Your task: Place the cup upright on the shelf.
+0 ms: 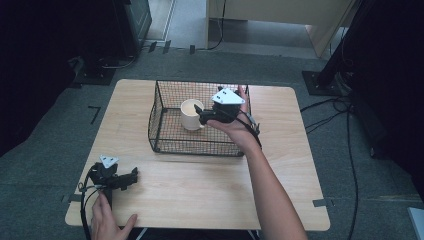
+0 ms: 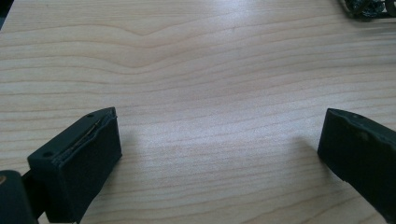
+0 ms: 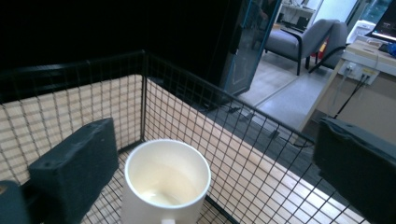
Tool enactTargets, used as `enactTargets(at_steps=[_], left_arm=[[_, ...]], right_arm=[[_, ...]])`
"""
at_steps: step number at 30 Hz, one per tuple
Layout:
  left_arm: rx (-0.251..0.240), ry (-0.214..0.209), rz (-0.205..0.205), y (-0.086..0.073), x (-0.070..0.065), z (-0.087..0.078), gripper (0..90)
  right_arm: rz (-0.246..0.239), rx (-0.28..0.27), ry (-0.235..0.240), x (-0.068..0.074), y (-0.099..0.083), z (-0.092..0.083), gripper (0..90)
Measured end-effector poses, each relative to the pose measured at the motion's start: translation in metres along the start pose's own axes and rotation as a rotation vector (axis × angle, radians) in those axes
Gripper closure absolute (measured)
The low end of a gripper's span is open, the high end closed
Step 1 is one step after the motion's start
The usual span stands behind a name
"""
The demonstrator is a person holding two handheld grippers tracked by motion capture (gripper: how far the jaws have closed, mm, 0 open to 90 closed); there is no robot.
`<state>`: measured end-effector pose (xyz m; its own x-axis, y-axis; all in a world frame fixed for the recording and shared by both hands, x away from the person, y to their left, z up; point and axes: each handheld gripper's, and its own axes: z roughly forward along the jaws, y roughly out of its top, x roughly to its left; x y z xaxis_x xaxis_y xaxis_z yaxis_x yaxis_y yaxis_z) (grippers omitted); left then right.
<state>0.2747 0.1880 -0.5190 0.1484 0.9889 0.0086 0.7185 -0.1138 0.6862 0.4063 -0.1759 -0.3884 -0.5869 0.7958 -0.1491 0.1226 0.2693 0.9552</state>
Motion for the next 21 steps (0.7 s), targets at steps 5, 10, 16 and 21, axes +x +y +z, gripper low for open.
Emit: enactTargets(at_steps=[5,10,16,21], left_arm=[[0.000,0.000,0.000,0.000,0.000,0.000,0.0],[-0.001,0.001,-0.001,0.000,0.000,0.000,0.0],[-0.001,0.001,0.000,0.000,0.000,0.000,0.0],[-0.001,0.001,-0.001,0.000,0.000,0.000,0.0]], right_arm=[[0.017,-0.030,0.014,0.004,0.009,-0.012,0.0],[0.038,-0.044,0.025,0.010,0.017,-0.024,0.0],[0.046,-0.048,0.043,0.020,0.018,-0.038,0.0],[0.042,-0.042,0.054,0.027,0.015,-0.047,0.0]])
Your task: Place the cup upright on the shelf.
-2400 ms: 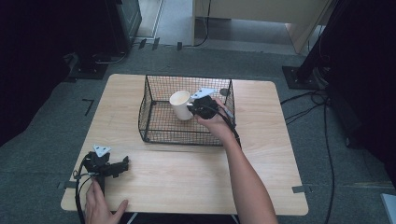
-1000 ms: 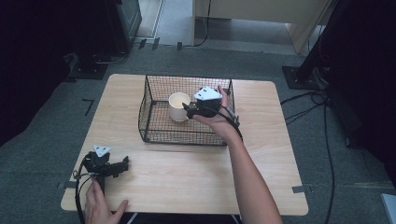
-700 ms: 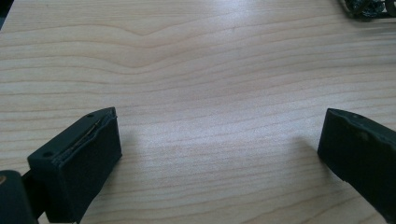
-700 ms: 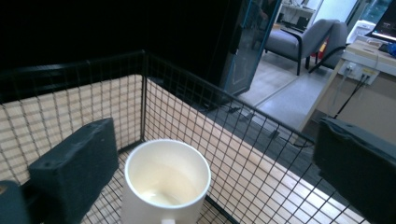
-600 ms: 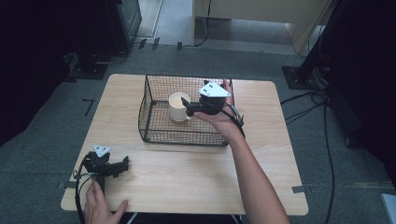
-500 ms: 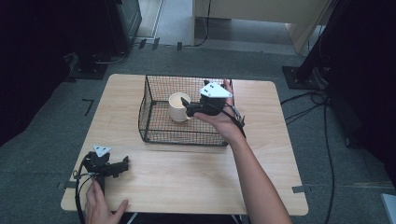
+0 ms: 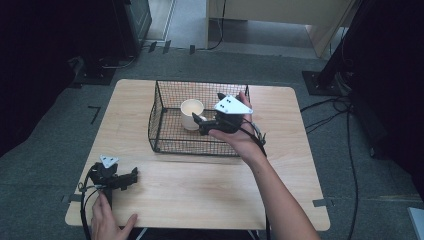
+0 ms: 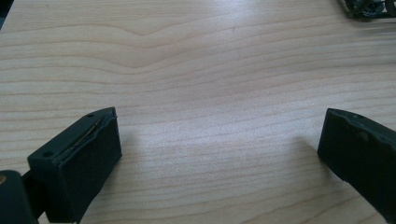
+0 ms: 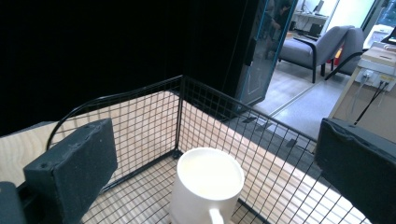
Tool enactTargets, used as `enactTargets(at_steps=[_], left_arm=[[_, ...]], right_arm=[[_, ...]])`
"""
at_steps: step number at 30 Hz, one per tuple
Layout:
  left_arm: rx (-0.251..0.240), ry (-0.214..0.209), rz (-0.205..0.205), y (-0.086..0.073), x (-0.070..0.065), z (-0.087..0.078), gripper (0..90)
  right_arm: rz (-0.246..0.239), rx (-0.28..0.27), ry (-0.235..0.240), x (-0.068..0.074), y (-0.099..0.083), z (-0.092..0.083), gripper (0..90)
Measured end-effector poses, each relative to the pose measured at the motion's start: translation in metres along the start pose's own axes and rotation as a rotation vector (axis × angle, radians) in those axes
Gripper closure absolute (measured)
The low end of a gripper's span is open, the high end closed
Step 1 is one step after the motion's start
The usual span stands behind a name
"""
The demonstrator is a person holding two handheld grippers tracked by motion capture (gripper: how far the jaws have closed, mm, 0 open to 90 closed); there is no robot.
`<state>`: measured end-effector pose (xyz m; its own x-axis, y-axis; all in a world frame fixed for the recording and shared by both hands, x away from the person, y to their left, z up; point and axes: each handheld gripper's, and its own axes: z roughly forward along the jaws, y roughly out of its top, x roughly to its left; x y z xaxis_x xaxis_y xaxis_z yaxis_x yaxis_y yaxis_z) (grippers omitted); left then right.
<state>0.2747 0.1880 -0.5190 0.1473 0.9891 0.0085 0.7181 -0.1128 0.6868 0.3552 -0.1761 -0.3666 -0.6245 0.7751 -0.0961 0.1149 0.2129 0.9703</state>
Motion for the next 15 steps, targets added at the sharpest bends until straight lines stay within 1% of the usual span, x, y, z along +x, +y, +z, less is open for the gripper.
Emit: enactTargets(at_steps=[3,5,6,7,9,10,14,15], left_arm=[[0.000,0.000,0.000,0.000,0.000,0.000,0.0],[0.000,0.000,0.000,0.000,0.000,0.000,0.0],[0.000,0.000,0.000,0.000,0.000,0.000,0.0],[0.001,0.000,0.000,0.000,0.000,0.000,0.0],[0.001,0.000,0.000,0.000,0.000,0.000,0.0],[0.001,0.000,0.000,0.000,0.000,0.000,0.0],[0.000,0.000,0.000,0.000,0.000,0.000,0.0],[0.000,0.000,0.001,0.000,0.000,0.000,0.0]], right_arm=[[0.008,0.010,0.006,0.004,-0.005,-0.009,0.0],[0.003,0.014,0.004,0.005,-0.007,-0.014,0.0],[0.003,0.014,0.004,0.005,-0.007,-0.014,0.0],[0.002,0.013,0.005,0.005,-0.009,-0.019,0.0],[0.004,0.014,0.003,0.005,-0.011,-0.021,0.0],[0.010,0.017,0.004,0.005,-0.013,-0.026,0.0],[0.007,0.021,0.007,0.005,-0.019,-0.032,0.0],[0.009,0.024,0.009,0.005,-0.023,-0.037,0.0]])
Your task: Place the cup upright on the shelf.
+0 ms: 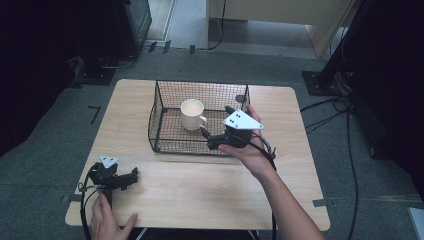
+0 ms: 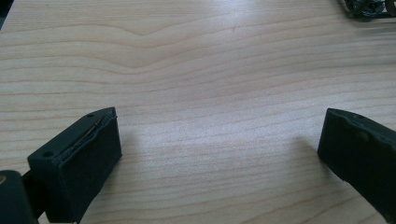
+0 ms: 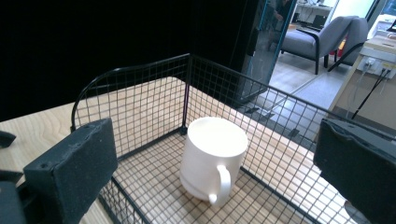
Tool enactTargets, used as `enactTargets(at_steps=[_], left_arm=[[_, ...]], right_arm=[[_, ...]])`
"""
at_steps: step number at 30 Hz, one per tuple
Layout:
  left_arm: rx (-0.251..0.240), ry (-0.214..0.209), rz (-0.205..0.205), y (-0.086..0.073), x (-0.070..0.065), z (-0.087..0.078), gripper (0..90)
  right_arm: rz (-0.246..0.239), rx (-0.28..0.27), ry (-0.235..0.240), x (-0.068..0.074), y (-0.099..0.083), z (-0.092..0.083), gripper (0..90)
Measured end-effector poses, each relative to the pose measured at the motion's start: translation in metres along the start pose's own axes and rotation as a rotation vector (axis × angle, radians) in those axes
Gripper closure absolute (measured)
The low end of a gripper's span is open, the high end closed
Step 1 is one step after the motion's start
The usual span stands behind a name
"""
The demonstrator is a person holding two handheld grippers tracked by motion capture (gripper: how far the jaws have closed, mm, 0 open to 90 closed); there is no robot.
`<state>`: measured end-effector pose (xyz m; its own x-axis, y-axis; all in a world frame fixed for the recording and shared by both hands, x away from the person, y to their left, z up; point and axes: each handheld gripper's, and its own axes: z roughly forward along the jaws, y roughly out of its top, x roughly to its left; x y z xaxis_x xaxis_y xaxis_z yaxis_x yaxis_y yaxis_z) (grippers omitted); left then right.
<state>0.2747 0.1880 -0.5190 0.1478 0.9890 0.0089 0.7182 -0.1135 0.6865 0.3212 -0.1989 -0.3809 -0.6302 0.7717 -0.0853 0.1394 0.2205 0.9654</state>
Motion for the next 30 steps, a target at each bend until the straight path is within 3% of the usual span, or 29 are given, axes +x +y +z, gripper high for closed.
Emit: enactTargets(at_steps=[22,30], left_arm=[[0.000,0.000,0.000,0.000,0.000,0.000,0.0],[0.000,0.000,0.000,0.000,0.000,0.000,0.0]], right_arm=[[0.019,0.032,0.010,0.002,-0.042,-0.036,0.0],[0.037,0.058,0.001,-0.003,-0.066,-0.053,0.0]])
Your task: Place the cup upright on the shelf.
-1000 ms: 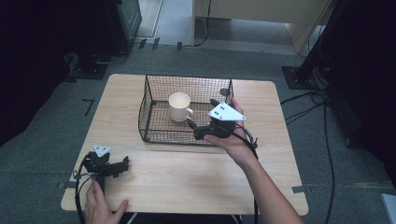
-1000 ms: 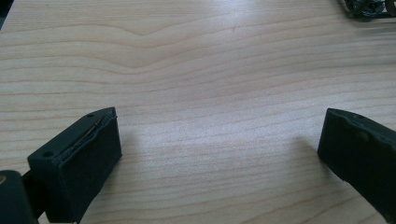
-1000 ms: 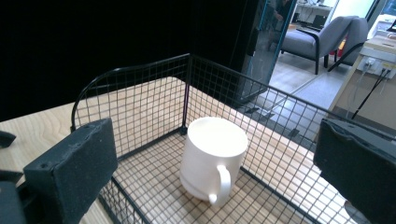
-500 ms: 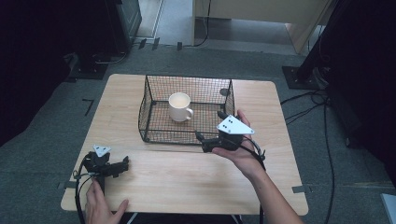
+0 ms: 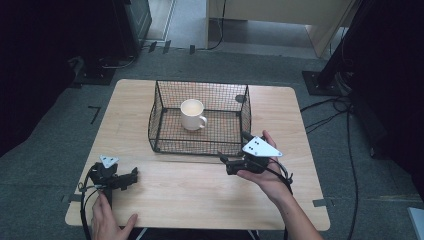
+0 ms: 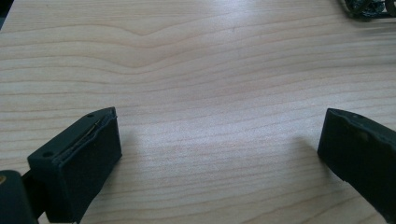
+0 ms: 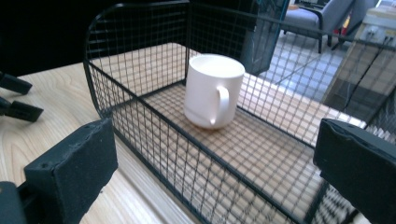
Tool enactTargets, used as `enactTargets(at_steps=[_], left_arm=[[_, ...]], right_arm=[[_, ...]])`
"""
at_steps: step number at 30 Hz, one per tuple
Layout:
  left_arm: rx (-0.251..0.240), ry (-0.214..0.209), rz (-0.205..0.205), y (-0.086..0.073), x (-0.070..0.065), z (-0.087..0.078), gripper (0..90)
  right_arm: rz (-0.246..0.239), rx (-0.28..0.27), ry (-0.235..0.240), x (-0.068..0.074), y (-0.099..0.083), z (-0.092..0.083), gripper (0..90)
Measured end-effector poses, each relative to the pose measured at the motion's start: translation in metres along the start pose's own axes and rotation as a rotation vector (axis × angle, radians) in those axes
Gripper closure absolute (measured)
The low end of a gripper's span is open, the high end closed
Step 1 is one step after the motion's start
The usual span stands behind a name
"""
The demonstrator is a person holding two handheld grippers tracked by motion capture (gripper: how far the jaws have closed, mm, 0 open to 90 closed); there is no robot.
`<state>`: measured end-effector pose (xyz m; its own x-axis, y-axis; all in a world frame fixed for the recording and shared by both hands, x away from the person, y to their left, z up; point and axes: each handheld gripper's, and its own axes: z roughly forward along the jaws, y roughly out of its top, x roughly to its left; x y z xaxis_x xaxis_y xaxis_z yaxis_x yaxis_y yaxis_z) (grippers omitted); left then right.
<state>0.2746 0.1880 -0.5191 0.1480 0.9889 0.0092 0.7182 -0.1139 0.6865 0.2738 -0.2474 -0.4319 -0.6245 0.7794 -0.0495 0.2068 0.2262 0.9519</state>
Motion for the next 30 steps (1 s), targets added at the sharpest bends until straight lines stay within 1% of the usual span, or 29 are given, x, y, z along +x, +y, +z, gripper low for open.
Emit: enactTargets(at_steps=[4,5,6,8,9,12,13,14,16,17,18,20,22,24,25,29,30], left_arm=[[0.001,0.000,0.001,0.000,0.000,0.000,0.0],[0.001,0.000,0.001,0.000,0.000,0.000,0.0],[0.001,0.000,0.001,0.000,0.000,0.000,0.0],[0.001,0.000,0.001,0.000,0.000,0.000,0.0],[0.001,0.000,0.001,0.000,0.000,0.000,0.0],[0.001,0.000,0.001,0.000,0.000,0.000,0.0],[0.000,0.000,0.001,0.000,0.000,0.000,0.0],[0.001,0.000,0.001,0.000,0.000,0.000,0.0],[0.001,0.000,0.001,0.000,0.000,0.000,0.0],[0.001,0.000,0.001,0.000,0.000,0.000,0.0],[0.001,0.000,0.001,0.000,0.000,0.000,0.0],[0.001,0.000,0.001,0.000,0.000,0.000,0.0],[0.001,0.000,0.001,0.000,0.000,0.000,0.0],[0.001,0.000,0.001,0.000,0.000,0.000,0.0],[0.000,0.000,0.001,0.000,0.000,0.000,0.0],[0.001,0.000,0.001,0.000,0.000,0.000,0.0],[0.001,0.000,0.001,0.000,0.000,0.000,0.0]], right_arm=[[0.015,0.007,-0.004,-0.002,-0.008,-0.005,0.0],[0.022,0.013,-0.009,-0.004,-0.013,-0.009,0.0],[0.022,0.013,-0.009,-0.004,-0.013,-0.009,0.0],[0.032,0.019,-0.020,-0.008,-0.020,-0.015,0.0],[0.032,0.019,-0.020,-0.008,-0.020,-0.015,0.0],[0.047,0.029,-0.036,-0.014,-0.029,-0.022,0.0],[0.047,0.029,-0.036,-0.014,-0.029,-0.022,0.0],[0.058,0.034,-0.047,-0.017,-0.034,-0.025,0.0],[0.063,0.038,-0.051,-0.018,-0.037,-0.026,0.0],[0.070,0.047,-0.059,-0.020,-0.043,-0.028,0.0],[0.070,0.047,-0.059,-0.020,-0.043,-0.028,0.0],[0.096,0.058,-0.074,-0.025,-0.053,-0.030,0.0],[0.099,0.063,-0.083,-0.027,-0.056,-0.031,0.0],[0.127,0.081,-0.095,-0.033,-0.065,-0.034,0.0],[0.127,0.081,-0.095,-0.033,-0.065,-0.034,0.0],[0.147,0.114,-0.116,-0.039,-0.078,-0.039,0.0],[0.151,0.131,-0.133,-0.043,-0.085,-0.042,0.0]])
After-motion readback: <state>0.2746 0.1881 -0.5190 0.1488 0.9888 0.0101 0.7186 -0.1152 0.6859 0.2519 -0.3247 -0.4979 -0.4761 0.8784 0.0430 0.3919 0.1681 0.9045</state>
